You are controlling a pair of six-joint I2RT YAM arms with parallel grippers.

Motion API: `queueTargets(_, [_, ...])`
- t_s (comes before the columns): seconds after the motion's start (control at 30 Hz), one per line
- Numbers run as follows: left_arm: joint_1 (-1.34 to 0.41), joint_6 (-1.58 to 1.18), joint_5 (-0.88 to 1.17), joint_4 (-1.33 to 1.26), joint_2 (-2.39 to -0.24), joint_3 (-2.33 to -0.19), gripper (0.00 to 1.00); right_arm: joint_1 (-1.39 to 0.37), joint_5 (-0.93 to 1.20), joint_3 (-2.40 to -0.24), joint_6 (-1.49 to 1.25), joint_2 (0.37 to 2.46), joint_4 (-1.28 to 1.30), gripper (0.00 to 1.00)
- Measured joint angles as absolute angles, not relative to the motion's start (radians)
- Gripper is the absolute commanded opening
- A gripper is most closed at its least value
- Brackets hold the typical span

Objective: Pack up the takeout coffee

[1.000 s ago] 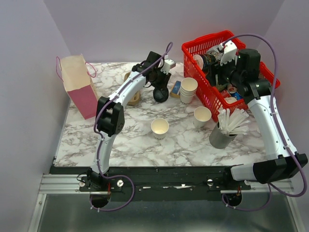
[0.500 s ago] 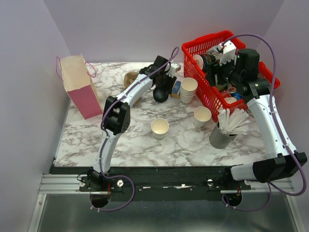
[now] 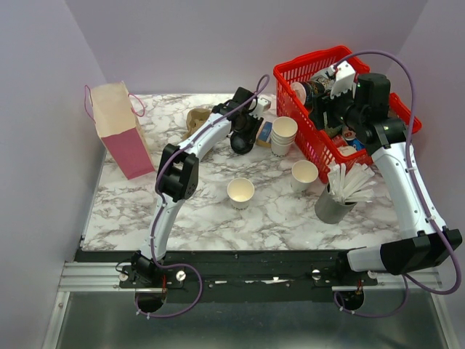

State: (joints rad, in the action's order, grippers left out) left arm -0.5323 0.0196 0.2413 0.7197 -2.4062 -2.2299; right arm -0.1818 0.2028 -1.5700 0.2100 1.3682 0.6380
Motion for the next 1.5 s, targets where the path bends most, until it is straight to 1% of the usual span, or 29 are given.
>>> queueTargets(0.03, [-0.532, 0.019, 0.241, 0.719, -2.406, -2.230, 0.31, -0.182, 0.203, -1.570, 0.210, 1.368, 0.638, 0.74])
queueTargets(0.13, [-0.532, 0.016, 0.241, 0.719, -2.406, -2.230, 0.29, -0.182, 0.203, -1.570, 0.210, 1.368, 0.638, 0.74])
queueTargets(0.47, [-0.532, 0.015, 0.242, 0.719, -2.408, -2.230, 0.29, -0.182, 0.203, -1.570, 0.210, 1.368, 0.638, 0.74])
queueTargets(0.83, [-0.533, 0.015, 0.249, 0.719, -2.408, -2.230, 0.20, -0.182, 0.202, -1.570, 0.210, 1.368, 0.638, 0.74])
queueTargets(1.1, [-0.532, 0.018, 0.267, 0.720, -2.415, -2.230, 0.18, -0.182, 0.203, -1.570, 0.210, 1.368, 0.638, 0.74])
queueTargets(1.2, [-0.532, 0.020, 0.274, 0.721, -2.418, -2.230, 0.15, -0.182, 0.203, -1.570, 0.210, 1.369, 0.638, 0.74])
queueTargets(1.23, [-0.532, 0.022, 0.277, 0.721, -2.419, -2.230, 0.12, -0.182, 0.203, -1.570, 0.210, 1.369, 0.638, 0.74])
queueTargets(1.4, [-0.532, 0.028, 0.282, 0.723, -2.422, -2.230, 0.05, -0.182, 0.203, -1.570, 0.210, 1.373, 0.638, 0.74])
queueTargets(1.43, [-0.532, 0.029, 0.283, 0.725, -2.423, -2.230, 0.00, -0.182, 0.203, -1.570, 0.210, 1.373, 0.638, 0.74])
queueTargets(1.5, [-0.532, 0.032, 0.284, 0.726, -2.423, -2.230, 0.00, -0.182, 0.203, -1.570, 0.210, 1.375, 0.638, 0.74])
